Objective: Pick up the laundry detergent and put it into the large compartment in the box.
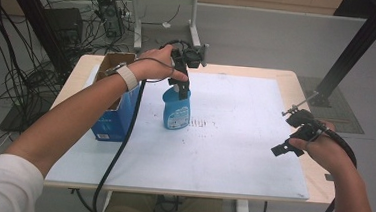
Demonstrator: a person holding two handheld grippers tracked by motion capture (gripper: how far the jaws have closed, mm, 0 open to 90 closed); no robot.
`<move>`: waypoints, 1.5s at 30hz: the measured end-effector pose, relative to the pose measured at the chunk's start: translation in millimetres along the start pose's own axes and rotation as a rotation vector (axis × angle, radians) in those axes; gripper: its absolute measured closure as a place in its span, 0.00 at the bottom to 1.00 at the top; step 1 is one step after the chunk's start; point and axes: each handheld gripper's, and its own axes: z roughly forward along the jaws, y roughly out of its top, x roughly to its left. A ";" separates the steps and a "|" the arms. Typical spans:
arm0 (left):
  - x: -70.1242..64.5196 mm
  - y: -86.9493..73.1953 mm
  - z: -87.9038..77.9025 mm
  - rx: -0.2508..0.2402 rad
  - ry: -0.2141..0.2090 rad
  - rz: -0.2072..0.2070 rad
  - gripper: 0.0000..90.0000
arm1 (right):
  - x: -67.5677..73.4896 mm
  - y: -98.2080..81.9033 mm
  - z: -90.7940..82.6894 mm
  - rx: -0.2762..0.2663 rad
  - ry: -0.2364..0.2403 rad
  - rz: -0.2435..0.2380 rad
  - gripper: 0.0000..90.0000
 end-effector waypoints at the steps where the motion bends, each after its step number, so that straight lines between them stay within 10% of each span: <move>1: 0.0 0.1 -0.1 0.001 0.000 0.001 0.10 | 0.0 -0.2 -0.1 0.000 0.000 -0.001 0.10; 45: 1.3 -0.6 3.5 0.000 -0.003 -0.004 0.10 | -0.5 -0.4 1.2 0.002 0.000 -0.005 0.10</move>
